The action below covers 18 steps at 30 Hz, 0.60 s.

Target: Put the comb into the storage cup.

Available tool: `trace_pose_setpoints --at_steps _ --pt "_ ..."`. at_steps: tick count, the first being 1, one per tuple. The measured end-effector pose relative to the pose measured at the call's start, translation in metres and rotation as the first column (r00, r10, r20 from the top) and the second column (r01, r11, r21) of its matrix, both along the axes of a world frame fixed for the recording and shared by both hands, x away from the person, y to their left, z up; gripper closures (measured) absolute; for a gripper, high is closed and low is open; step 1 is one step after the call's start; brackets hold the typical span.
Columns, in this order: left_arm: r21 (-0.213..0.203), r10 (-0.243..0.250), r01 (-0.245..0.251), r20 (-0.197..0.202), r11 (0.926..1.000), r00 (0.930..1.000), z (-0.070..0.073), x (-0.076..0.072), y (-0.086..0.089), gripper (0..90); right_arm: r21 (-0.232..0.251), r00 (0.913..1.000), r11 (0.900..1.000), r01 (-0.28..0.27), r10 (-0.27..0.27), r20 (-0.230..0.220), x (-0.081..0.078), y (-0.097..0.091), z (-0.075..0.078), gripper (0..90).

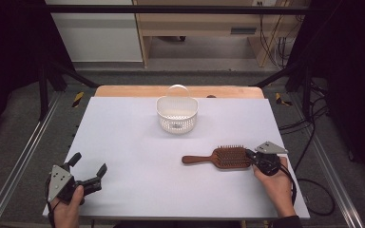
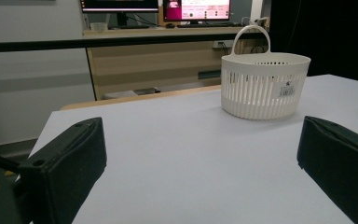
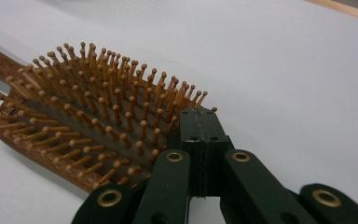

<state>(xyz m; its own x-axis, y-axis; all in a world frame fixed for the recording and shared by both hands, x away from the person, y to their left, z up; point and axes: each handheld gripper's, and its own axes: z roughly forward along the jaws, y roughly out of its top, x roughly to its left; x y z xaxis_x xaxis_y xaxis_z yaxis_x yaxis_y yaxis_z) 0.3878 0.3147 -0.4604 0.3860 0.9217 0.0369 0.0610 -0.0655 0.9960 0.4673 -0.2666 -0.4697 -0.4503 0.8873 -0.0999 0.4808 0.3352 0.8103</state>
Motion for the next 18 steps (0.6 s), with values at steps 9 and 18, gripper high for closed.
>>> trace_pose_setpoints --at_steps 9,18 --pt "0.022 -0.004 0.004 -0.006 0.9998 1.0 -0.001 0.001 -0.007 1.2 0.013 1.0 0.9999 -0.009 0.009 -0.003 0.003 -0.002 0.0 90.0" --pt "0.017 0.007 -0.007 -0.004 0.9998 1.0 0.0 -0.001 -0.005 1.1 -0.013 0.999 0.999 -0.044 0.043 -0.012 0.015 0.015 0.002 90.0"
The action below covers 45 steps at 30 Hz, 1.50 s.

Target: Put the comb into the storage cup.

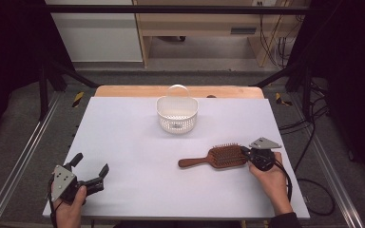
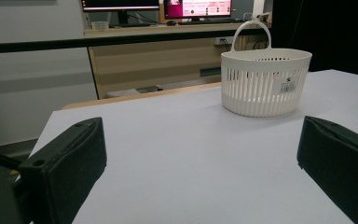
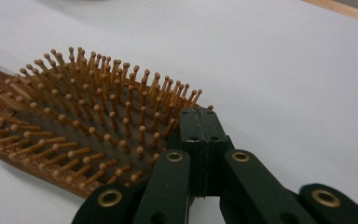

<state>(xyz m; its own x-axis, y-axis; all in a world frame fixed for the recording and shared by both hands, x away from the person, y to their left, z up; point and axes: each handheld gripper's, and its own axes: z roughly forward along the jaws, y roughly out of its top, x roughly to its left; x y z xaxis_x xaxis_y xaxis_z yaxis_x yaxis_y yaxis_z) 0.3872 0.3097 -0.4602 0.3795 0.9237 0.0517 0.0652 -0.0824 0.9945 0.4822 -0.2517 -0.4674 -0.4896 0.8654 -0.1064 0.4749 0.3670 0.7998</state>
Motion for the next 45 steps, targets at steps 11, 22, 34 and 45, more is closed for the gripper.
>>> trace_pose_setpoints --at_steps 11,22,34,45 --pt "0.007 -0.011 0.011 -0.003 0.9999 0.9999 0.001 0.0 -0.003 1.2 -0.059 0.9962 0.9944 -0.087 0.087 -0.007 0.018 0.037 0.004 90.0" --pt "0.008 -0.001 0.001 -0.01 1.0 1.0 0.002 0.0 -0.005 1.5 -0.107 0.9902 0.9845 -0.139 0.139 -0.006 0.033 0.071 0.005 90.0" --pt "0.016 -0.008 0.009 -0.027 0.9998 0.9996 0.0 0.001 -0.009 1.0 -0.09 0.9834 0.9796 -0.179 0.181 0.01 0.03 0.098 0.003 90.0" --pt "0.009 -0.032 0.032 -0.043 0.9994 0.9986 0.0 0.002 -0.01 1.4 -0.084 0.9806 0.9773 -0.194 0.196 0.009 0.02 0.123 0.003 90.0"
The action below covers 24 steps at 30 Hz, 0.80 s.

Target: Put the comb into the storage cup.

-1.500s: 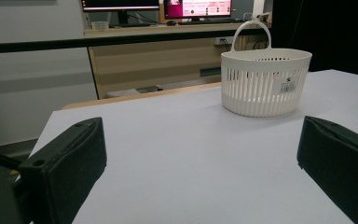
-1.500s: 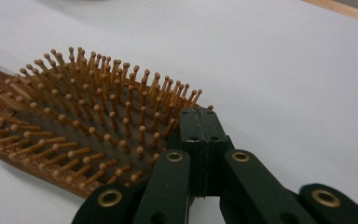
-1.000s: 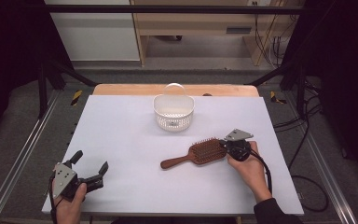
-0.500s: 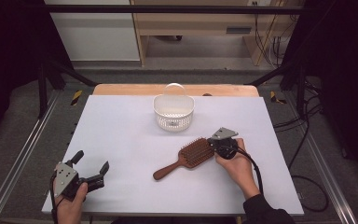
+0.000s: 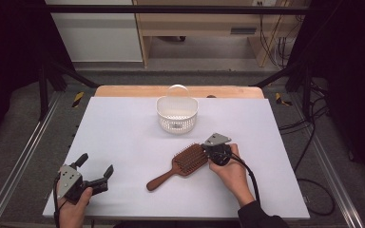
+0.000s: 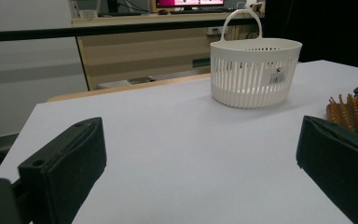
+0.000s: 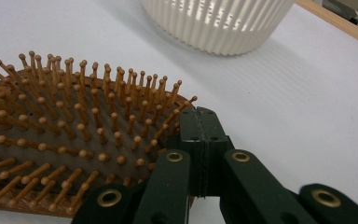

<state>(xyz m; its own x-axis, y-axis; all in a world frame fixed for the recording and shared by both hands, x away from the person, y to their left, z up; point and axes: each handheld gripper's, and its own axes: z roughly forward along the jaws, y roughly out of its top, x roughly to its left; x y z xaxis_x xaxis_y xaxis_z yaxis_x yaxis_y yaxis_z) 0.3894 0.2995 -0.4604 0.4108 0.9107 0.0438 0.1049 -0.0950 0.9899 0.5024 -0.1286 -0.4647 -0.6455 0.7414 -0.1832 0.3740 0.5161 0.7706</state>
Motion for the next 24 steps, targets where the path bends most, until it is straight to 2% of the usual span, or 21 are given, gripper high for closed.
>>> trace_pose_setpoints --at_steps 4,6,17,20,24 --pt "0.002 0.005 -0.005 0.015 1.0 0.9999 0.001 -0.001 0.0 2.0 -0.001 1.0 1.0 -0.01 0.01 -0.003 -0.003 0.007 0.0 90.0" --pt "0.002 0.008 -0.008 0.021 1.0 0.9997 0.002 -0.001 -0.001 2.4 -0.02 0.9999 0.9997 -0.016 0.016 0.002 -0.005 0.011 0.001 90.0" --pt "0.002 0.005 -0.005 0.014 1.0 0.9999 0.002 -0.001 0.001 2.4 -0.013 0.9985 0.9985 -0.054 0.054 0.0 -0.019 0.037 0.0 90.0" --pt "-0.008 -0.017 0.017 0.019 0.9998 0.9997 0.003 -0.001 -0.001 2.8 -0.026 0.9975 0.9972 -0.07 0.07 0.004 -0.023 0.044 0.0 90.0" --pt "0.005 -0.031 0.031 0.01 0.9995 0.9995 0.002 0.0 -0.004 2.9 -0.024 0.9978 0.9975 -0.067 0.067 0.005 -0.027 0.048 0.0 90.0"
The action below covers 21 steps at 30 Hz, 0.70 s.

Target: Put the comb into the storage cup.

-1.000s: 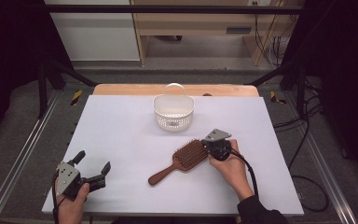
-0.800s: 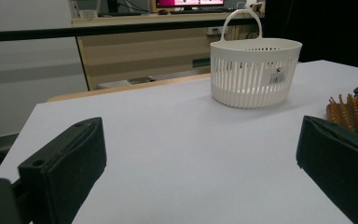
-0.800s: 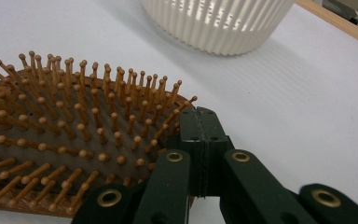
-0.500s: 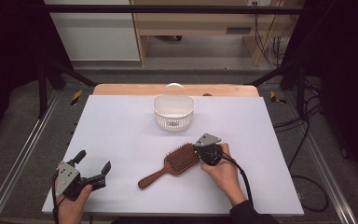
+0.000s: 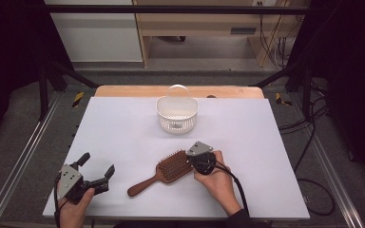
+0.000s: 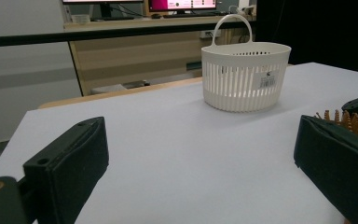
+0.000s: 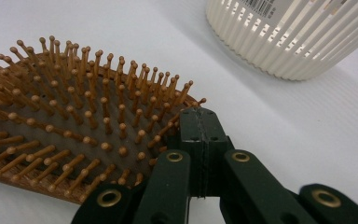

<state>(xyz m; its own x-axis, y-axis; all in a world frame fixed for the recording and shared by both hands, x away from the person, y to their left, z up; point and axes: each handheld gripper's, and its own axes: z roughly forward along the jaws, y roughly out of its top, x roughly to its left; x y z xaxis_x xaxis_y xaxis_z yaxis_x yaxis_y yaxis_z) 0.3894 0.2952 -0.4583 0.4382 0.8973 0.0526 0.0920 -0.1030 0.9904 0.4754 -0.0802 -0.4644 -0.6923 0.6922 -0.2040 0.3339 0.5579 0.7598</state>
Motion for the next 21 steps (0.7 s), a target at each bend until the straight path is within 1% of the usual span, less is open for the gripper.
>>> trace_pose_setpoints --at_steps 4,7,9,10,12,13,15,18,21 --pt "0.006 -0.013 0.013 -0.006 0.9999 0.9999 -0.001 0.001 -0.002 2.9 0.01 0.9999 0.9999 -0.01 0.01 -0.002 -0.006 0.006 -0.001 90.0" --pt "0.005 -0.015 0.015 -0.007 0.9999 0.9999 -0.001 0.001 -0.002 2.9 0.016 0.9995 0.9994 -0.029 0.029 -0.007 -0.008 0.012 -0.001 90.0" --pt "0.004 -0.018 0.018 -0.006 0.9998 0.9998 0.0 0.0 -0.003 2.9 0.017 0.9991 0.999 -0.042 0.042 -0.003 -0.009 0.017 -0.001 90.0" --pt "0.002 -0.023 0.023 -0.008 0.9997 0.9997 -0.001 0.0 -0.004 2.9 0.025 0.9989 0.9987 -0.045 0.045 -0.008 -0.009 0.018 -0.002 90.0" --pt "0.022 -0.035 0.036 -0.015 0.9991 0.9993 -0.002 0.001 -0.008 2.9 0.026 0.9982 0.9979 -0.06 0.06 0.001 -0.01 0.02 -0.002 90.0" --pt "0.025 -0.041 0.041 -0.015 0.9988 0.9991 -0.002 0.001 -0.01 2.9 0.024 0.9983 0.9981 -0.058 0.057 0.006 -0.01 0.02 -0.003 90.0" --pt "0.032 -0.05 0.051 -0.018 0.9982 0.9986 -0.001 0.001 -0.013 2.9 0.047 0.9988 0.9977 -0.05 0.049 0.007 -0.01 0.015 -0.001 90.0" --pt "0.045 -0.053 0.054 -0.034 0.9975 0.998 -0.002 0.002 -0.016 3.0 0.085 0.9987 0.9954 -0.045 0.042 0.027 -0.013 0.005 0.005 90.0" --pt "0.036 -0.054 0.056 -0.049 0.9978 0.9973 0.0 0.002 -0.019 3.3 0.12 0.9989 0.9923 -0.03 0.026 0.038 -0.018 -0.01 0.009 89.0"
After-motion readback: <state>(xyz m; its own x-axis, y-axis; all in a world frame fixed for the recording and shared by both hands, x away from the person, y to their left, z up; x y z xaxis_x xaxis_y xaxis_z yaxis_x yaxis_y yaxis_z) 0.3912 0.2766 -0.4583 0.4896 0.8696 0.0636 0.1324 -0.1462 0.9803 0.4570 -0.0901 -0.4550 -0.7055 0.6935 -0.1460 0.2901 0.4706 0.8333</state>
